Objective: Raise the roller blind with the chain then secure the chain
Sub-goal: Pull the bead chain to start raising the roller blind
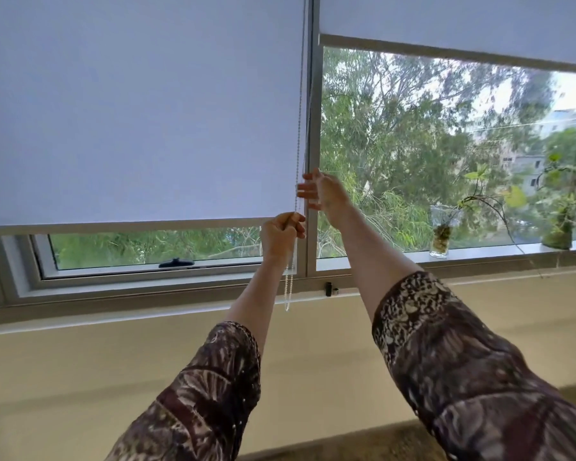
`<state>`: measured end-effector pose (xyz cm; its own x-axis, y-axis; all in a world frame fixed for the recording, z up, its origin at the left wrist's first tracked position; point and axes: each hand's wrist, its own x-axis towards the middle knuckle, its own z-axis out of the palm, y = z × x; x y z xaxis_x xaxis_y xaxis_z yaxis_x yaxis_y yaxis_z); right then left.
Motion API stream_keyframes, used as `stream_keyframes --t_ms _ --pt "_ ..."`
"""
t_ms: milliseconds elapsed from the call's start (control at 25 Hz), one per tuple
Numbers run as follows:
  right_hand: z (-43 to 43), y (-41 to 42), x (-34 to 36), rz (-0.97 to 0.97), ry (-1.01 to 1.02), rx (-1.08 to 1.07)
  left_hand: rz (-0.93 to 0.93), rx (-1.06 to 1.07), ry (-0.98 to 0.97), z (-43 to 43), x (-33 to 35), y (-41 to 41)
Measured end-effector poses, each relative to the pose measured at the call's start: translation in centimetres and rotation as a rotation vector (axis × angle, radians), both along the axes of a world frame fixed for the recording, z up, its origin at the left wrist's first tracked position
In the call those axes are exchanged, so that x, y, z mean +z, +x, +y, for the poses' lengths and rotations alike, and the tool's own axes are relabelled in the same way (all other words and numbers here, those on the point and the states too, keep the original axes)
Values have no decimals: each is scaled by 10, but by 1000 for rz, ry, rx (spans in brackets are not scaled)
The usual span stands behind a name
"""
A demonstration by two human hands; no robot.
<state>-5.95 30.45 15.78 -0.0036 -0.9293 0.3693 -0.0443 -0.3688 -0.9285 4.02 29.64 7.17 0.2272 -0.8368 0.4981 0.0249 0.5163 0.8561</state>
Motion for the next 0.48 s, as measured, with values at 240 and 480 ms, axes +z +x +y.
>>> stream_keyframes --t_ms 240,480 --pt "11 25 52 -148 -131 -70 8 -76 37 30 -20 -10" --pt "20 35 21 -26 -333 -312 -101 -302 151 39 -30 10"
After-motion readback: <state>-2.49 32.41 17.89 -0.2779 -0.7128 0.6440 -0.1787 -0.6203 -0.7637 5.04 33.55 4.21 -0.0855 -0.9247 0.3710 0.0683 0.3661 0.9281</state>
